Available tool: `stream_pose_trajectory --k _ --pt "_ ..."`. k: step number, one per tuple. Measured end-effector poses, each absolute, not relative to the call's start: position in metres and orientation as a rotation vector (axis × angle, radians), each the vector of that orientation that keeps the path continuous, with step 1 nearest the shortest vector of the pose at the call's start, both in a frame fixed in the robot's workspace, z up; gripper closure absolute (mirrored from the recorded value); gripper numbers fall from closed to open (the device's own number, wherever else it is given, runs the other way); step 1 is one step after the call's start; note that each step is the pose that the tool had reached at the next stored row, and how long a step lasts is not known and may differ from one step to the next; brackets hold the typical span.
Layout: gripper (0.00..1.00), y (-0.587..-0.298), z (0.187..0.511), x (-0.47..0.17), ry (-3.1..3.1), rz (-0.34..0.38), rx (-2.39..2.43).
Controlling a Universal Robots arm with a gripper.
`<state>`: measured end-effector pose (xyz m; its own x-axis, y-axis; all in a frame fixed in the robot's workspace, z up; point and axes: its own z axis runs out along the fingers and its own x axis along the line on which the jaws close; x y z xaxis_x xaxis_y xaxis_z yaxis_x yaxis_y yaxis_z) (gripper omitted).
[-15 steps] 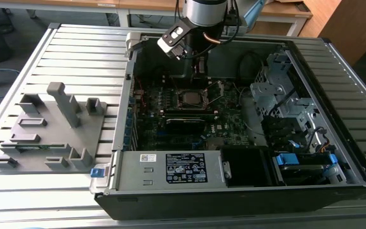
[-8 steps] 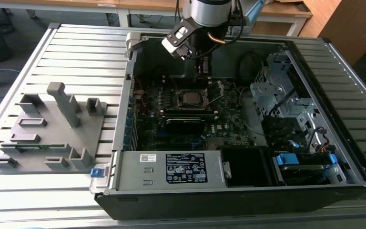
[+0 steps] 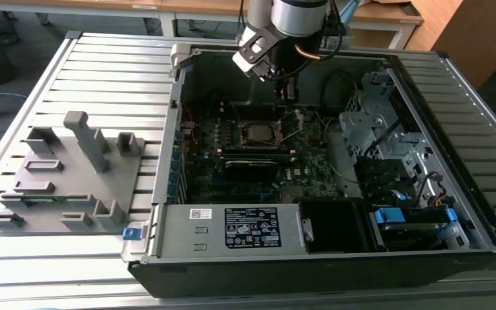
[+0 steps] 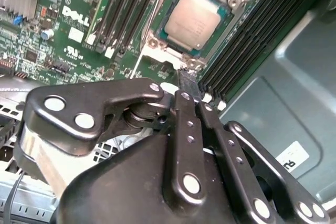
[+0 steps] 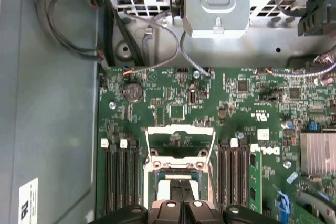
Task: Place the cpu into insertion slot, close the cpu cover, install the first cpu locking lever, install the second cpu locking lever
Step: 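Close the cpu cover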
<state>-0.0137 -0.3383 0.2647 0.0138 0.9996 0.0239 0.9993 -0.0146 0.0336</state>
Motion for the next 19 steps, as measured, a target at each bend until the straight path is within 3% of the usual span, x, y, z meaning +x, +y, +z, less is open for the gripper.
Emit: stream_pose_trajectory --k 19 --pt "0.89 -0.338 0.267 0.009 2.2 0.064 2.232"
